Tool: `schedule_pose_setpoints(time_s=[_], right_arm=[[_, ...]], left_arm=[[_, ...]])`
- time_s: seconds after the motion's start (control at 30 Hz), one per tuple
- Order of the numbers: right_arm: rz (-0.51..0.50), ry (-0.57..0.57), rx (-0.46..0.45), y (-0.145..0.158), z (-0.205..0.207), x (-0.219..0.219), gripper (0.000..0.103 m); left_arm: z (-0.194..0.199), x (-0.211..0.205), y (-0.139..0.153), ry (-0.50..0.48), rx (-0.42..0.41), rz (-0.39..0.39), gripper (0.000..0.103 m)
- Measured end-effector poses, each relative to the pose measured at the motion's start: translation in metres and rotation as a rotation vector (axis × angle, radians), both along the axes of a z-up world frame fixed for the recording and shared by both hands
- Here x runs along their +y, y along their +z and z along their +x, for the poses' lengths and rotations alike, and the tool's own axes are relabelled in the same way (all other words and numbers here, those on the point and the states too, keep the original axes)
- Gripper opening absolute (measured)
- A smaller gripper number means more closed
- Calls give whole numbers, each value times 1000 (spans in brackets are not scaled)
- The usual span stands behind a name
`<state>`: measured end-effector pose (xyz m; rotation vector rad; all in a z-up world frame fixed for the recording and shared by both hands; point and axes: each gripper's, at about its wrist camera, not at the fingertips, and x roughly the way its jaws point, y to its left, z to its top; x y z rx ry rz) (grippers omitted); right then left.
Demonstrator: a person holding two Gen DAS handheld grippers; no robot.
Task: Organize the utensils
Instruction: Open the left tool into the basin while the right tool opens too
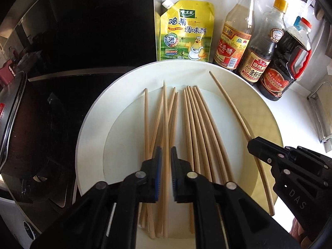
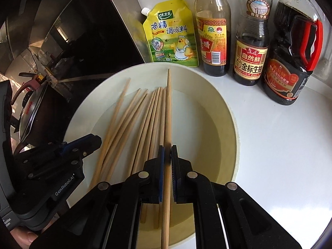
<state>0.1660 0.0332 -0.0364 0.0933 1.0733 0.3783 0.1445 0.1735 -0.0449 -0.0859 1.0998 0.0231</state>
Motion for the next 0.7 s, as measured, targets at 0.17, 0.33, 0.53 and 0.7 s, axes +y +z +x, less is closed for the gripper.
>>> schedule_pose_setpoints(time_s=[0.17, 0.33, 0.53, 0.7], right_arm=[[-14, -9, -33, 7, -6, -2, 12], [-13, -27, -51, 14, -13, -6, 19], [-10, -37, -63, 21, -26, -11, 24], [-15, -42, -70, 27, -36, -13, 24]], left_arm=[[-4, 4, 4, 7, -7, 2, 29], [-9, 8, 15, 21, -28, 5, 49], [-18, 13, 27, 37, -60, 4, 59], [-24, 15, 33, 50, -79, -2, 60]])
